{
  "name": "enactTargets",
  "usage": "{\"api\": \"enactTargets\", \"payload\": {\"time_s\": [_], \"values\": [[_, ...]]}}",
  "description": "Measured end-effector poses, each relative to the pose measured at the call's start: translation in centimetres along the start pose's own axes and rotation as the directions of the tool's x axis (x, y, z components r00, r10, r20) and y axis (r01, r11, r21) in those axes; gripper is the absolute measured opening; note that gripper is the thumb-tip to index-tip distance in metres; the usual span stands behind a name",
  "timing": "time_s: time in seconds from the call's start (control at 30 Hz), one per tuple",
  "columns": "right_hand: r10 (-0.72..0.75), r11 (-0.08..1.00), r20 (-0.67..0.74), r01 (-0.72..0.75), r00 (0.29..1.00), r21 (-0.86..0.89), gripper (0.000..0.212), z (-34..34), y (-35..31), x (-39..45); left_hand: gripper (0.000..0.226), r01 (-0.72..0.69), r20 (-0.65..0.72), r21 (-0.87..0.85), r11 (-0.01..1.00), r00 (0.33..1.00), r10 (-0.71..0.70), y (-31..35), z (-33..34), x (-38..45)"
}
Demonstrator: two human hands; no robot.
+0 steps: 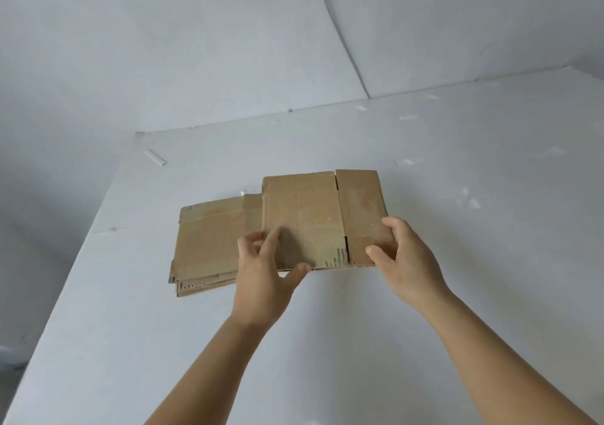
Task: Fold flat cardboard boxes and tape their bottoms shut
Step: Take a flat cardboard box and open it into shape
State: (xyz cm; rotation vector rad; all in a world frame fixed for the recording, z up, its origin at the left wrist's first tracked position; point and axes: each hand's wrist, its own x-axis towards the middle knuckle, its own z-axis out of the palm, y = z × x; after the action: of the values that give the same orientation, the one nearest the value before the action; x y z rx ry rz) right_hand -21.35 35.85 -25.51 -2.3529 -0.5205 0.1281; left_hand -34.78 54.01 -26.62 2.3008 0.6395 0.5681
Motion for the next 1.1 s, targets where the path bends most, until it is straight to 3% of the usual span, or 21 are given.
{"api": "enactTargets", "payload": {"time_s": [0.23,0.73,1.1], "values": [[0.129,0.992,-0.085,-0.130,0.988,0.002,0.056,-8.8,8.7,-1.9,0.072,-0.072,0.102,-0.010,0.997,0.992,0.073,9.3,7.9,-1.3],[0.196,0.978,-0.206,-0.207,0.959,-0.037,0.056,-27.5,26.6,-5.5,0.055,-0.173,0.265,-0.075,0.982,0.946,0.186,28.2,24.1,-6.4],[0.268,0.961,-0.295,-0.277,0.917,0.013,0.051,-35.3,34.9,-2.4,0.059,-0.187,0.309,-0.181,0.965,0.921,0.236,36.6,33.7,-2.9]]}}
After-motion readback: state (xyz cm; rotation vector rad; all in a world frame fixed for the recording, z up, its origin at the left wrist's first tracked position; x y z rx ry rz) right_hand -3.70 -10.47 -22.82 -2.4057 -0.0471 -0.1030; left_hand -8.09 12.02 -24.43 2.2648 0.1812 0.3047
